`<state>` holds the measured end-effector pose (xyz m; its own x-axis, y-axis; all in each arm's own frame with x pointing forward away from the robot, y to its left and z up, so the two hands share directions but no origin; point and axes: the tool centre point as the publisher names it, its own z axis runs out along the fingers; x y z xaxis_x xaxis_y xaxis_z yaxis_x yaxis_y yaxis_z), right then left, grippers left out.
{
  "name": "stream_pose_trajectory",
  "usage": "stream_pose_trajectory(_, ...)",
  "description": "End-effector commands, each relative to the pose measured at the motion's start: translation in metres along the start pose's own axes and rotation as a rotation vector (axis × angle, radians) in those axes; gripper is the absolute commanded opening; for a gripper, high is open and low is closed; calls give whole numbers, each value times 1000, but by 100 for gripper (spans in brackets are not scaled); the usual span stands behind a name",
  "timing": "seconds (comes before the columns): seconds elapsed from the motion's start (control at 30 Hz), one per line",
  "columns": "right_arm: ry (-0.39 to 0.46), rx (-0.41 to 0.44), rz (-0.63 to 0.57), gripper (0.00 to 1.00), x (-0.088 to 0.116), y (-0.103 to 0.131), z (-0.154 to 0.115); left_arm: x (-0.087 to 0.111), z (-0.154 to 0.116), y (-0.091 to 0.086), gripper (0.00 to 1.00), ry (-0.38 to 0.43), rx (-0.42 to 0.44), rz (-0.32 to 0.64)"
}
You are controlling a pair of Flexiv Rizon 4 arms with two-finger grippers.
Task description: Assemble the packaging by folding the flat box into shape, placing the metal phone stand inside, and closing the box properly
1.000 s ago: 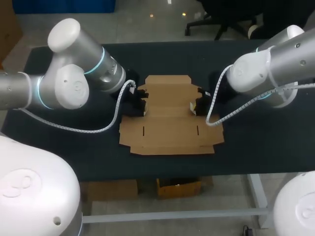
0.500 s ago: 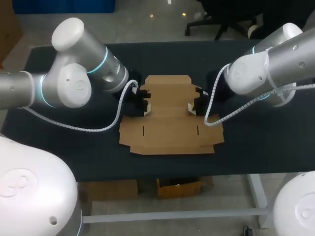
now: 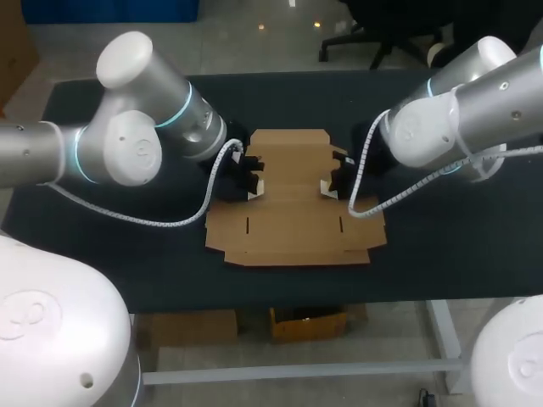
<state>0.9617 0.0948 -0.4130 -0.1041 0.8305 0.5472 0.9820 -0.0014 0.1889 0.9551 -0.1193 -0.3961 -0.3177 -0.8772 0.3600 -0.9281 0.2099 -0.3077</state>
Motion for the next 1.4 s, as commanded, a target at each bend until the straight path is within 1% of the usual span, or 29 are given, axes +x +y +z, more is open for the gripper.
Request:
stream_pose_trajectory(0.03,-6,4,3,0,0,2,4,3,10,-4,0,-18,-9,-3)
stream_pose_trajectory(0.3,-13,29,7,0,-1,2,11,2,25,-4,0,-34,-33,-19)
stream_pose_trajectory(0.53,-20,49,23,0,-5,-2,17,1,26,-3,0,-45,-37,-29)
stream_pose_trajectory(0.77,-25,56,56,0,-10,-6,17,1,26,0,0,-62,-37,-30)
stream_pose_trajectory(0.93,-35,40,66,0,-8,-7,10,2,21,2,0,-78,-26,-27)
stream_pose_trajectory(1.17,-43,26,78,0,-3,-5,-3,4,8,1,0,-106,-13,-18)
stream_pose_trajectory(1.4,-40,24,97,0,-5,-2,-14,1,0,-2,0,-115,-17,-10)
